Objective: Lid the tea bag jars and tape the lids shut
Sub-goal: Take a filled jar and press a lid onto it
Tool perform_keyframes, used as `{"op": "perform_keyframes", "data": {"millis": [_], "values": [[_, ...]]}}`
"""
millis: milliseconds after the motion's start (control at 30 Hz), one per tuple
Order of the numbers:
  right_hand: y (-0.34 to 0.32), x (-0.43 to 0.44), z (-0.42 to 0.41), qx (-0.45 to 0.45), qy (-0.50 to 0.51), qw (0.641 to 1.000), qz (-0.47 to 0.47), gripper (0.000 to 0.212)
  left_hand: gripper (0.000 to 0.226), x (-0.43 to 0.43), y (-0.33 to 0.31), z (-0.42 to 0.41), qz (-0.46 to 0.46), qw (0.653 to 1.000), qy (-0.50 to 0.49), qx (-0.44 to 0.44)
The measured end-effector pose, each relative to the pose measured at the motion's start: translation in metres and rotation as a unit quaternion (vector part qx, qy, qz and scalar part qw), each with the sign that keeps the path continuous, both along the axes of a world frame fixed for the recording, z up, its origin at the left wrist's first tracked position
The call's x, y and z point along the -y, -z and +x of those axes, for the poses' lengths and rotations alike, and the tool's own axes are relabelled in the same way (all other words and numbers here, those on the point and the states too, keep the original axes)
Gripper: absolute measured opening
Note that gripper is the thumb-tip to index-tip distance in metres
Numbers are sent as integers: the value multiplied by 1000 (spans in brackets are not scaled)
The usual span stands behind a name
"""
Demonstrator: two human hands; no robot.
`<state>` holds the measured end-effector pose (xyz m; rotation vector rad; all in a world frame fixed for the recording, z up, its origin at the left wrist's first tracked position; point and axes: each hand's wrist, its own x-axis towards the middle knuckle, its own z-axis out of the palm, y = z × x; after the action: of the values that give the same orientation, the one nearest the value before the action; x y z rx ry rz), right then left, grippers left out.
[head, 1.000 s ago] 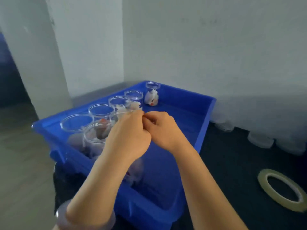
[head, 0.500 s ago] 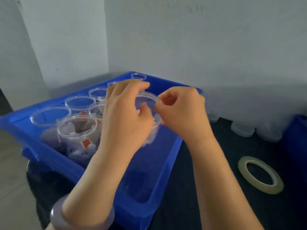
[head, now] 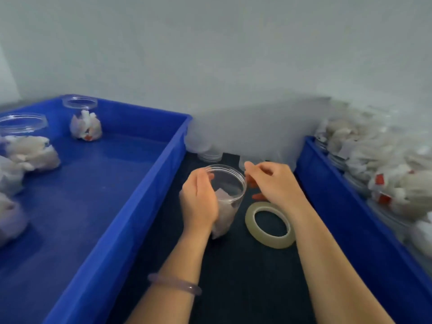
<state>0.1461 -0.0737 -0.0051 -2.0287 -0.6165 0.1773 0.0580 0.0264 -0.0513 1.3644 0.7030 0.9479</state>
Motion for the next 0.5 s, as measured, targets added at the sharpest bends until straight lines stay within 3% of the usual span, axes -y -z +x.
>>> {"op": "perform_keyframes", "data": {"millis": [67,133,267,400,500], "values": [[20,-9,41,38,32,997,-54,25,34,-5,10,13,-7,1000,14,-17],[41,-22,79,72,46,988,-129,36,41,-9,16,22,-5,1000,18,-11],[70,-39,132,177,33,935,-306,40,54,-13,21,28,-13,999,39,13],[81,-43,152,194,41,914,-355,32,56,-13,24,30,-19,998,45,31],[80,-41,153,242,52,917,-312,20,55,-13,24,29,-11,998,43,39]]}}
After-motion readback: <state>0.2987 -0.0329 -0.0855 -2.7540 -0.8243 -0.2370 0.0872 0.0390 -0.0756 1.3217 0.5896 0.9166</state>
